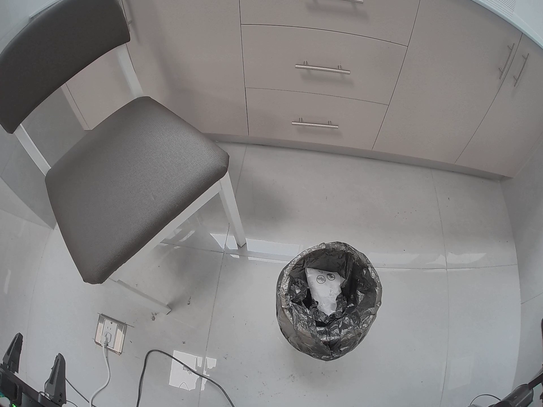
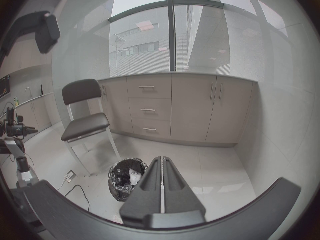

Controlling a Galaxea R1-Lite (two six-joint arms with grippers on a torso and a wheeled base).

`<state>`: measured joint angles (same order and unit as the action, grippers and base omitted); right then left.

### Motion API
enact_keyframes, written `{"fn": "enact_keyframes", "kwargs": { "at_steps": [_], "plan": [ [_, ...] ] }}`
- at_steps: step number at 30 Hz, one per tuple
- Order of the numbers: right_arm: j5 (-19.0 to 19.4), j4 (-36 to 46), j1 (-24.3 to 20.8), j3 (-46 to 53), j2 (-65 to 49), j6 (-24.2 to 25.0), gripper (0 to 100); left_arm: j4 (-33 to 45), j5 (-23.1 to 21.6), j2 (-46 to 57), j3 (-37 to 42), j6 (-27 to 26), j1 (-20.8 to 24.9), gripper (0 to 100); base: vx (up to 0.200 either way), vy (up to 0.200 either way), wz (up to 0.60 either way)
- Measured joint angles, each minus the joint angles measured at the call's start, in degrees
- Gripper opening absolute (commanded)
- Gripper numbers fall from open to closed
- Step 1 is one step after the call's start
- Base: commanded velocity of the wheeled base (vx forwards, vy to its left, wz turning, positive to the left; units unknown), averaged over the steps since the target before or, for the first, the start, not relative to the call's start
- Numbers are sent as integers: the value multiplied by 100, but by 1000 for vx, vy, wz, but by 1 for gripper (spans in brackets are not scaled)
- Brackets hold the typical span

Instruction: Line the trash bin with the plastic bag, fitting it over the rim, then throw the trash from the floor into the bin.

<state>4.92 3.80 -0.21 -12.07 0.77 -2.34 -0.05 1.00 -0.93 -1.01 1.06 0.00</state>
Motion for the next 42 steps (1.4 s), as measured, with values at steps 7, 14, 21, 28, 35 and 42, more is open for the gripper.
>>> {"fn": "enact_keyframes", "kwargs": {
  "at_steps": [7,14,21,28,35,42],
  "plan": [
    [-140,-638,7,987,-17,244,0,-2,1,0,0,-6,0,100,0,0,0],
    [-105,-610,7,1097,-20,-55,0,5,1,0,0,-16,0,100,0,0,0],
    [-329,-478,5,1106,-20,145,0,5,1,0,0,-20,0,100,0,0,0],
    [-490,-312,2,1106,-17,152,0,5,1,0,0,-20,0,100,0,0,0],
    [-492,-338,7,1106,-13,194,0,5,4,0,0,6,0,100,0,0,0],
    [-492,-347,0,1106,-9,213,0,0,4,0,0,6,0,100,0,0,0]
  ]
}}
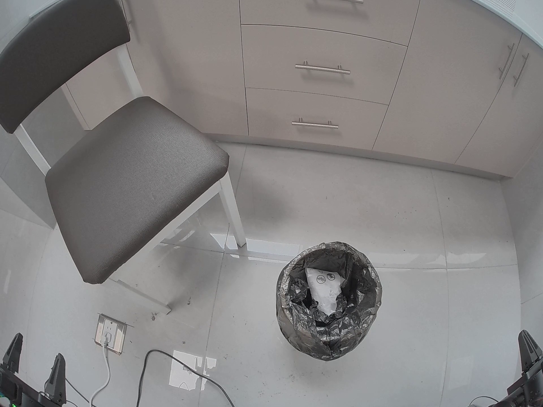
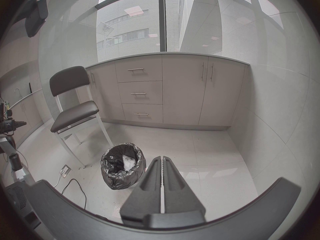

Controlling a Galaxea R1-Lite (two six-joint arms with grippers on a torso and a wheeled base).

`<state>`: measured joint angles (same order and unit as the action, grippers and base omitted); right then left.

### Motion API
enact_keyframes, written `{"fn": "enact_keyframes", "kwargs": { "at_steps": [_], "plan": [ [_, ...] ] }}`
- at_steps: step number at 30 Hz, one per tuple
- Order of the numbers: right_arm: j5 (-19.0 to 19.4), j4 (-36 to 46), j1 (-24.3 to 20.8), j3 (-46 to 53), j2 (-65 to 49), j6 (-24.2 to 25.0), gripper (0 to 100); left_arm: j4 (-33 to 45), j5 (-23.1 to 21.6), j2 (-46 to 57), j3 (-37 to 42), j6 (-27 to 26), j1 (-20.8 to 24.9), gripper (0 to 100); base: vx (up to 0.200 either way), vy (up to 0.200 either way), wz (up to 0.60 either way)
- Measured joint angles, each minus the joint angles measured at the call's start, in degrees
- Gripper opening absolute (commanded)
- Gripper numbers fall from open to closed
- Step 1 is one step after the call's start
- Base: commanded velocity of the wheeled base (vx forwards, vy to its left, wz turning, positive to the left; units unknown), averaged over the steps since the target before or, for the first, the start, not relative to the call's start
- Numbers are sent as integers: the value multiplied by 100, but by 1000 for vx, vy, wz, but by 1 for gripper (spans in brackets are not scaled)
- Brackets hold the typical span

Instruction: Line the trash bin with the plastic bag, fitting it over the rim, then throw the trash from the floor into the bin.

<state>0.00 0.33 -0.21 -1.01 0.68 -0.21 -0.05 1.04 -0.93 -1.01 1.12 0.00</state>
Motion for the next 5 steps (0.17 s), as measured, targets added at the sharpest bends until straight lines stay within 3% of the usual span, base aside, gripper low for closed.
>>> {"fn": "enact_keyframes", "kwargs": {
  "at_steps": [5],
  "plan": [
    [0,0,-4,0,2,7,0,-2,-2,0,0,-1,0,100,0,0,0]
  ]
}}
